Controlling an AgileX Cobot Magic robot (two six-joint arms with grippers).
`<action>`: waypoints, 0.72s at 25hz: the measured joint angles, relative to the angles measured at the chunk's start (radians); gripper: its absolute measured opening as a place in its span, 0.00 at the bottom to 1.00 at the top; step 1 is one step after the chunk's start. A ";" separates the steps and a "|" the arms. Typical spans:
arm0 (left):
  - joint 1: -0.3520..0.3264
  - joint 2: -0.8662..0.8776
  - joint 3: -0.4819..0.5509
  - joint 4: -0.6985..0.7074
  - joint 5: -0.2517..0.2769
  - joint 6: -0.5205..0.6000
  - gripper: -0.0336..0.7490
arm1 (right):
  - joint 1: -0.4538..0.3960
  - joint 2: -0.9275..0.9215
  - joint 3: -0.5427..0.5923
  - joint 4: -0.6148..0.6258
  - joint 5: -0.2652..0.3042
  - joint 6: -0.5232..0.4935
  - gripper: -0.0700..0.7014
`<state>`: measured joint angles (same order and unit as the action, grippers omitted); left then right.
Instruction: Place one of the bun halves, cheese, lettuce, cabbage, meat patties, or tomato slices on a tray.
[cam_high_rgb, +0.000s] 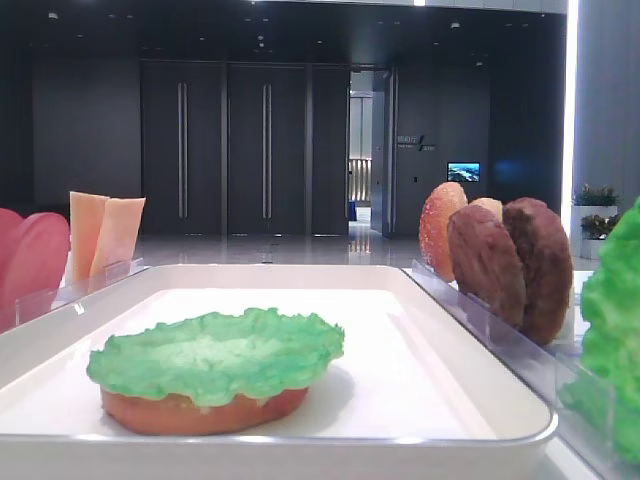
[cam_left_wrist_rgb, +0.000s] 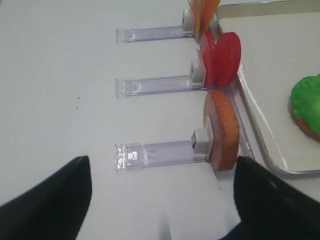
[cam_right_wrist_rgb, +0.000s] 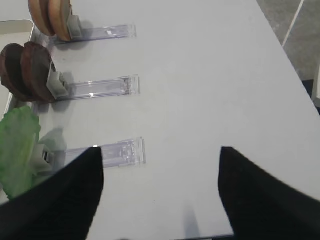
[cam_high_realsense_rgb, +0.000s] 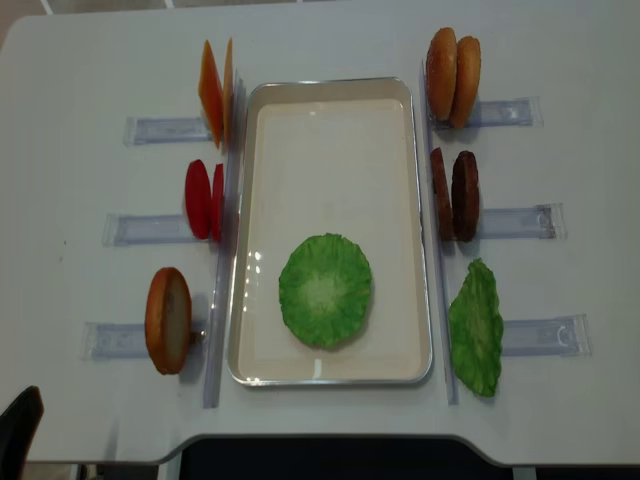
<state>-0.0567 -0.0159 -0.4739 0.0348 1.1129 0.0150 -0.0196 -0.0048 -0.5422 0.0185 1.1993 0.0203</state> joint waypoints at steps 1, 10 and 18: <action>0.000 0.000 0.000 0.000 0.000 0.000 0.93 | 0.000 0.000 0.001 0.000 -0.009 -0.012 0.70; 0.000 0.000 0.000 0.000 0.000 0.000 0.93 | 0.000 -0.003 0.035 0.000 -0.060 -0.036 0.70; 0.000 0.000 0.000 0.000 0.000 0.000 0.93 | 0.000 -0.003 0.035 0.000 -0.062 -0.037 0.70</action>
<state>-0.0567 -0.0159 -0.4739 0.0348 1.1129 0.0150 -0.0196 -0.0077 -0.5068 0.0185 1.1369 -0.0167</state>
